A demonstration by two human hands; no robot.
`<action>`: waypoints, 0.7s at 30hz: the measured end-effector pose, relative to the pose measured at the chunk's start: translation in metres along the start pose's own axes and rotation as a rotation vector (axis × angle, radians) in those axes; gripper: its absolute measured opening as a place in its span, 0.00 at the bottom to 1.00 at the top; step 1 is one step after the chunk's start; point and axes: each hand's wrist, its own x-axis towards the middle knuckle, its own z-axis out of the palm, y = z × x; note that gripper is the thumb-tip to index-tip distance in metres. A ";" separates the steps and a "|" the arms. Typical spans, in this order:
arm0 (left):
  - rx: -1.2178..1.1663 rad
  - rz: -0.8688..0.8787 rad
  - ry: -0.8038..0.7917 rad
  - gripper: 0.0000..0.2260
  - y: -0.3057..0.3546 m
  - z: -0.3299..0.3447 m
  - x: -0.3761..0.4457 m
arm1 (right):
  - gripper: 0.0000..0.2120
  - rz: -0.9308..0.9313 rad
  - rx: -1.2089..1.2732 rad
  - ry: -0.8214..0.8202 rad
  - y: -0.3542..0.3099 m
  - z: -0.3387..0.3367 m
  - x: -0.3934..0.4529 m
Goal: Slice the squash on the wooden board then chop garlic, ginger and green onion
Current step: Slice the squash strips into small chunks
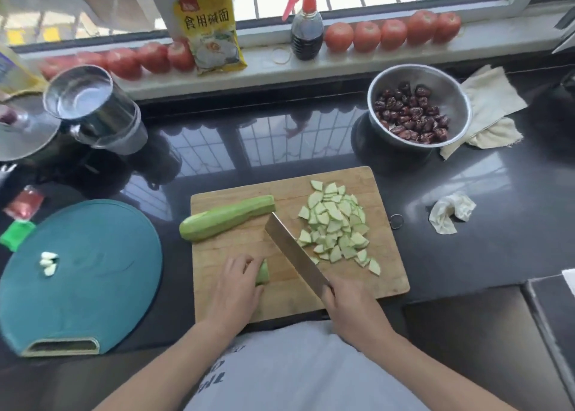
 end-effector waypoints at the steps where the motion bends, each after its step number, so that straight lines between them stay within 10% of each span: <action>1: -0.008 0.012 0.007 0.23 -0.002 0.000 -0.001 | 0.14 0.015 -0.020 0.046 0.002 0.000 -0.001; 21: 0.189 0.528 0.047 0.30 0.025 0.001 0.027 | 0.14 0.076 -0.184 0.248 -0.013 -0.023 -0.001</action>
